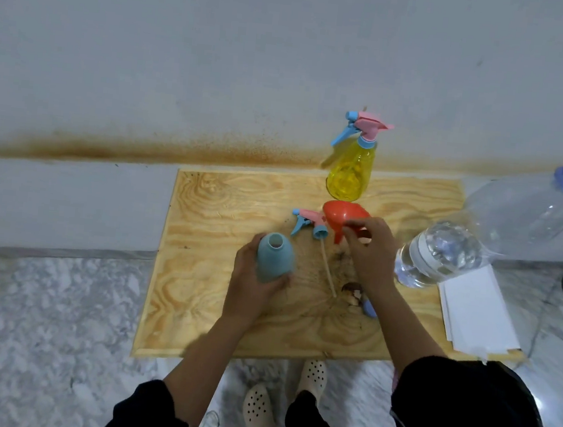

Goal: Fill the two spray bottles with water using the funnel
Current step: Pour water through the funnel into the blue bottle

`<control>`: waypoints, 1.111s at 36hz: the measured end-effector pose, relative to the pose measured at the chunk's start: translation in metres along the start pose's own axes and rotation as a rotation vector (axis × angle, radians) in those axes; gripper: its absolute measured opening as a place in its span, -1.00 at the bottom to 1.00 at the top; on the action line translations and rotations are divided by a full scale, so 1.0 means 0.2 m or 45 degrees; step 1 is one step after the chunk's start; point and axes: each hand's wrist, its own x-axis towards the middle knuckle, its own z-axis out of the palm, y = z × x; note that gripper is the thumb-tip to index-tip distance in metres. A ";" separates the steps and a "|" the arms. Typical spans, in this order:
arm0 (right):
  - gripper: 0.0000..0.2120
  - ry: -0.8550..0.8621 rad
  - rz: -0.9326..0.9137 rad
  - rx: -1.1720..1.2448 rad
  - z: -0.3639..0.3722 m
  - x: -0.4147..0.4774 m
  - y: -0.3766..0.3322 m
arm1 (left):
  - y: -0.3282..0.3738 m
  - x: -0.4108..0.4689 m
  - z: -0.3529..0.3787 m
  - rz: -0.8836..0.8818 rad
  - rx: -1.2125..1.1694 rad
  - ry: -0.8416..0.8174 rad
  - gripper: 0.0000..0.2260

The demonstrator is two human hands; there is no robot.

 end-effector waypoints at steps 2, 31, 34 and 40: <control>-0.86 -0.024 -0.032 0.076 0.00 -0.01 -0.07 | 0.02 -0.01 0.00 -0.041 0.022 0.011 -0.23; -0.89 -0.411 -0.357 0.266 -0.02 -0.18 -0.43 | 0.11 0.01 -0.08 -0.078 -0.079 -0.201 -0.42; -0.89 -0.457 -0.397 0.238 -0.02 -0.17 -0.42 | 0.10 0.01 -0.08 -0.067 -0.050 -0.184 -0.38; -0.86 -0.501 -0.570 0.149 0.00 -0.21 -0.35 | 0.07 0.02 -0.06 -0.053 0.026 -0.161 -0.37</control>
